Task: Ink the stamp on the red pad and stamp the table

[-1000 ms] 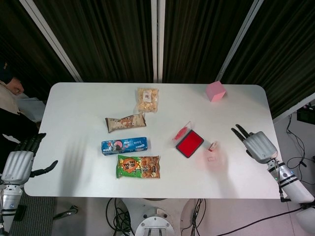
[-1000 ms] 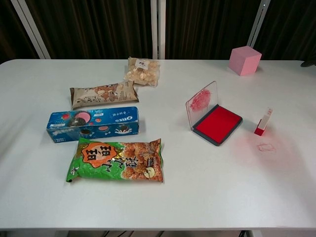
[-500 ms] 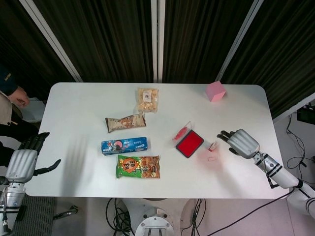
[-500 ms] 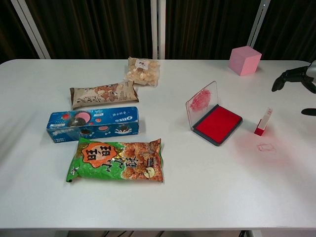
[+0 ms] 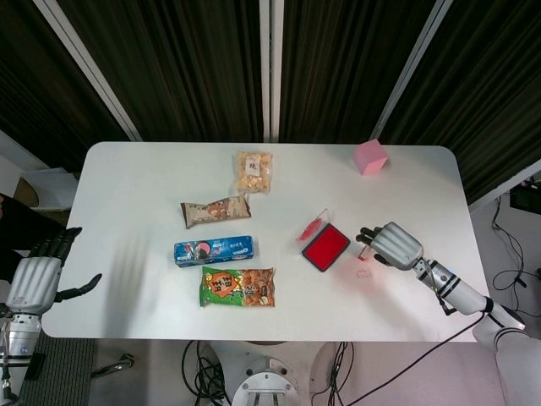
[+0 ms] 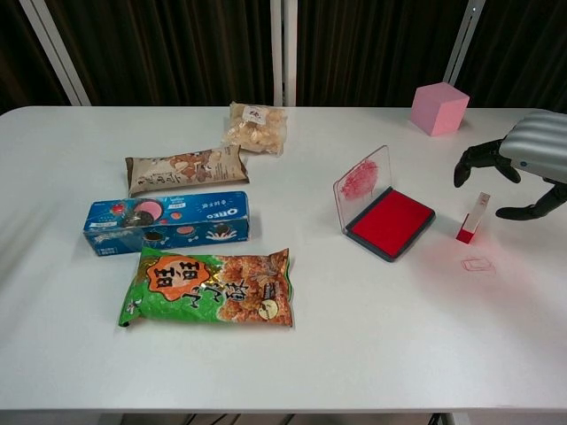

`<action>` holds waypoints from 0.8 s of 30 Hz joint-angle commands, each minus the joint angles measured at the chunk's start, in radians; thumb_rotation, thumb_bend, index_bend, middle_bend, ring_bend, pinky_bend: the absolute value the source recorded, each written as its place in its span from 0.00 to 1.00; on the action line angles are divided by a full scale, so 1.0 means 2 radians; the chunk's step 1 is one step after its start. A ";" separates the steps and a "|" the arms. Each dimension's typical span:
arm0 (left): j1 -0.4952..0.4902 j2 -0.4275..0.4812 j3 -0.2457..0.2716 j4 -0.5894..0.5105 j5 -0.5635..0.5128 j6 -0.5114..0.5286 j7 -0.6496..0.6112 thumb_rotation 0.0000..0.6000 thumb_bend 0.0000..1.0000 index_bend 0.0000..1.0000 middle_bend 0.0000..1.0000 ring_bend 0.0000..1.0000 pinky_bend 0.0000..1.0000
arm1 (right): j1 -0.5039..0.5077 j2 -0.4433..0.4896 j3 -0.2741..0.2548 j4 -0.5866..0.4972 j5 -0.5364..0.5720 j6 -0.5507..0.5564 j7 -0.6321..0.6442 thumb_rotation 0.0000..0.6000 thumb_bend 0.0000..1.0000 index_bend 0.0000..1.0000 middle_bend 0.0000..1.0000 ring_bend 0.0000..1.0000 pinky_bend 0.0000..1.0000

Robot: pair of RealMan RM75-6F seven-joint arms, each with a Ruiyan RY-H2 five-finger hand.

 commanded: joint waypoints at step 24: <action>0.000 0.003 0.001 0.004 -0.002 -0.001 -0.006 0.36 0.17 0.09 0.12 0.12 0.21 | 0.002 -0.042 -0.022 0.051 0.024 -0.003 0.019 1.00 0.19 0.49 0.45 0.61 0.82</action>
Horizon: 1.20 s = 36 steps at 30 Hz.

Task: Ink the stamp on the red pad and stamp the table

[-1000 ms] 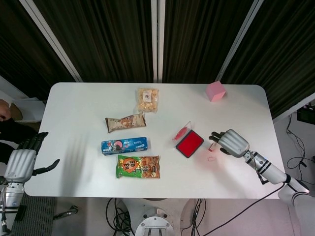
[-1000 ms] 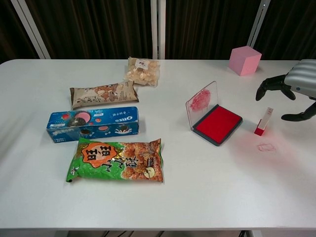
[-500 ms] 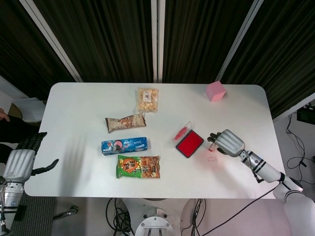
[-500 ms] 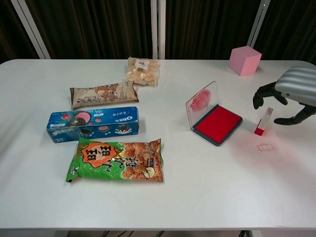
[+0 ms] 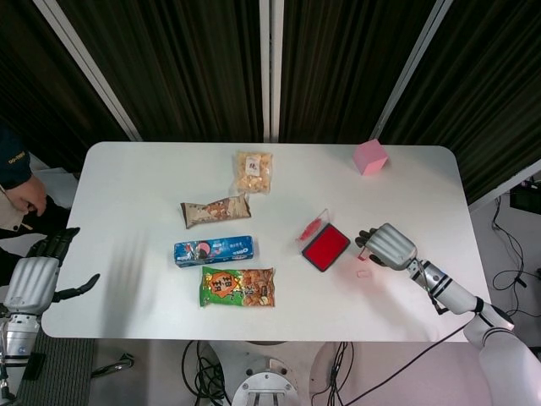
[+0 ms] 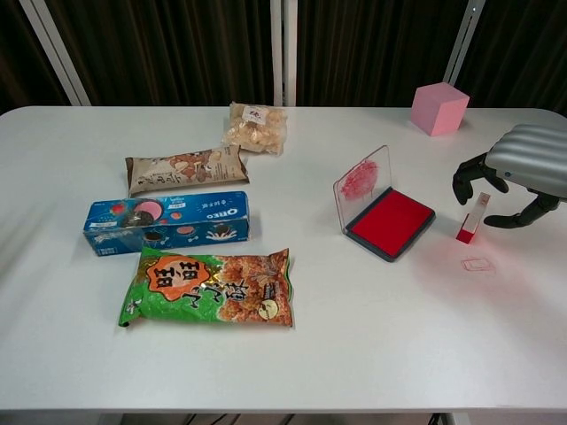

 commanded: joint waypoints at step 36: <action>0.001 0.000 0.001 0.007 -0.002 -0.001 -0.011 0.37 0.17 0.09 0.12 0.12 0.21 | 0.005 0.005 -0.003 -0.007 0.019 0.015 -0.005 1.00 0.32 0.65 0.57 0.66 0.82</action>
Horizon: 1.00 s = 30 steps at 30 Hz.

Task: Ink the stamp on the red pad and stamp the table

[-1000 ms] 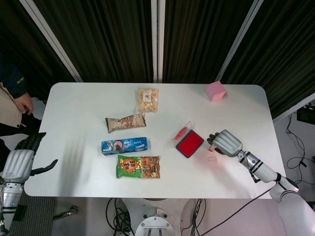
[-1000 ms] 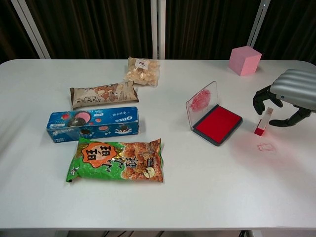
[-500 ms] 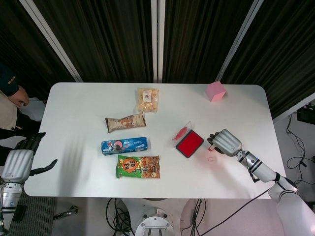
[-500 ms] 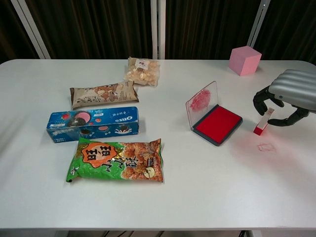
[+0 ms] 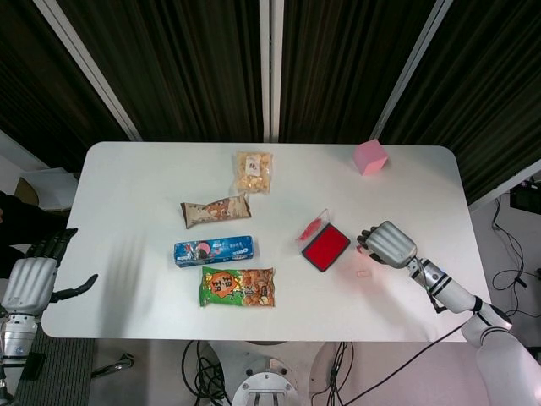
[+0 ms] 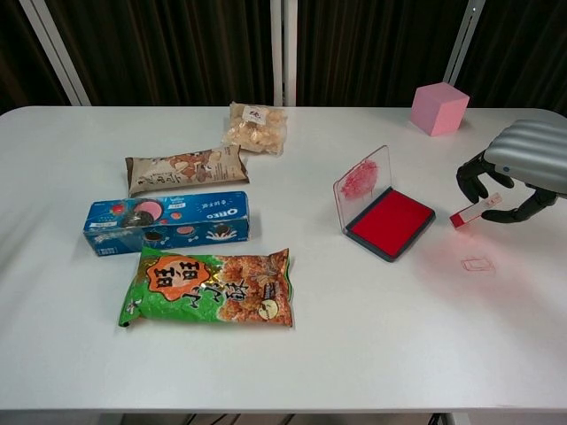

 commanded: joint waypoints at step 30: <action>0.009 -0.006 0.001 0.028 0.003 0.010 -0.040 0.37 0.17 0.09 0.12 0.12 0.21 | 0.198 0.223 0.121 -0.558 0.344 -0.386 -0.350 1.00 0.35 0.68 0.59 0.66 0.82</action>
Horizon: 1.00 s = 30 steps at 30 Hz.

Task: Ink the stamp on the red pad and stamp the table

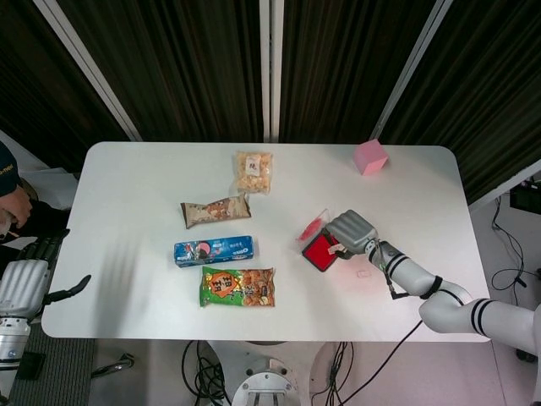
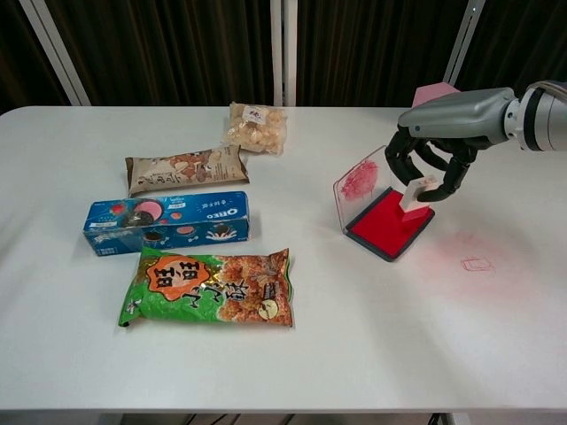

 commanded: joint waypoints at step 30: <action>-0.002 -0.002 0.001 0.013 -0.004 -0.012 -0.009 0.37 0.17 0.09 0.12 0.12 0.21 | 0.020 -0.052 0.005 0.046 0.107 -0.034 -0.045 1.00 0.37 0.68 0.60 0.67 0.82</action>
